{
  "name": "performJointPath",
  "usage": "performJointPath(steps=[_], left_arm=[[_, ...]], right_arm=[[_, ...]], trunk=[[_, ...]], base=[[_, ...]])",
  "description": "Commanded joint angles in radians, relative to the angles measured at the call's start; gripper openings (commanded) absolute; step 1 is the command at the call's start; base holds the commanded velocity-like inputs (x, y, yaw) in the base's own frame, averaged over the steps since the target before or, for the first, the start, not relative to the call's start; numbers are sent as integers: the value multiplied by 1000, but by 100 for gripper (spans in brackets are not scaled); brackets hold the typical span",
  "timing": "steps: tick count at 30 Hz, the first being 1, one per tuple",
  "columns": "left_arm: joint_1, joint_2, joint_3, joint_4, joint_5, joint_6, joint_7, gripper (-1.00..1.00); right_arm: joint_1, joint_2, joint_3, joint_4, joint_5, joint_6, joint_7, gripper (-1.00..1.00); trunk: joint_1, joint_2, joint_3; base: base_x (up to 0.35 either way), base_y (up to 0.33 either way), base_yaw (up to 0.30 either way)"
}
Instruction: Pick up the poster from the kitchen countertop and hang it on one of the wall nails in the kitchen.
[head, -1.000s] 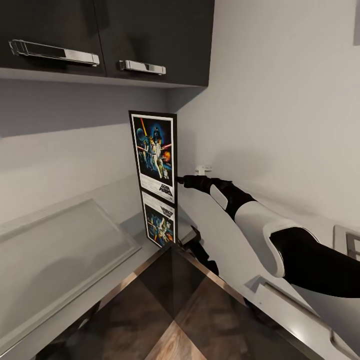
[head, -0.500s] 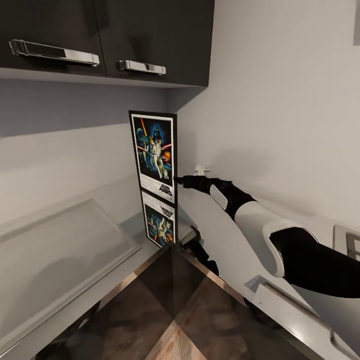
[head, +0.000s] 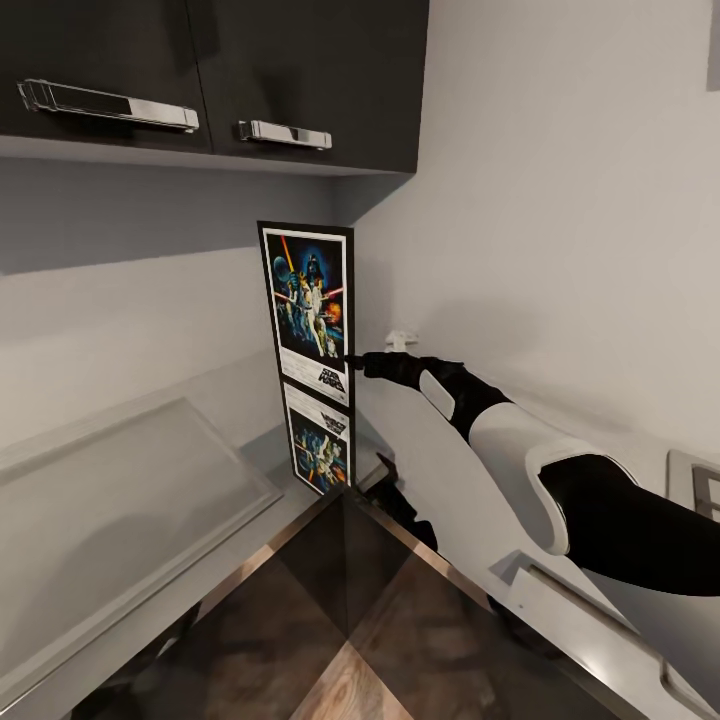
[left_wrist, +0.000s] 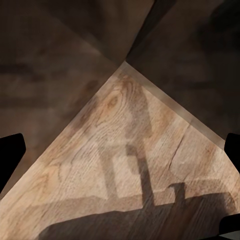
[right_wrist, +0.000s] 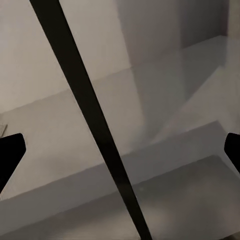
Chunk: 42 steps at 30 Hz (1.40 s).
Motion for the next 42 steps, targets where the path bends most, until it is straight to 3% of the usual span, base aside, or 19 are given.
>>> performJointPath(steps=[1, 35, 42], left_arm=[[0, 0, 3, -1, 0, -1, -6, 100], [0, 0, 3, -6, 2, -1, -6, 100], [0, 0, 2, -7, 2, 0, -6, 100]], right_arm=[[-1, 0, 6, -1, -10, 5, 0, 100], [-4, 5, 14, -7, -8, 16, -3, 100], [-8, 5, 15, -17, -8, 47, -8, 100]], trunk=[[0, 0, -1], [0, 0, -47], [0, 0, -58]], base=[[0, 0, 0], [0, 0, 0], [0, 0, 0]])
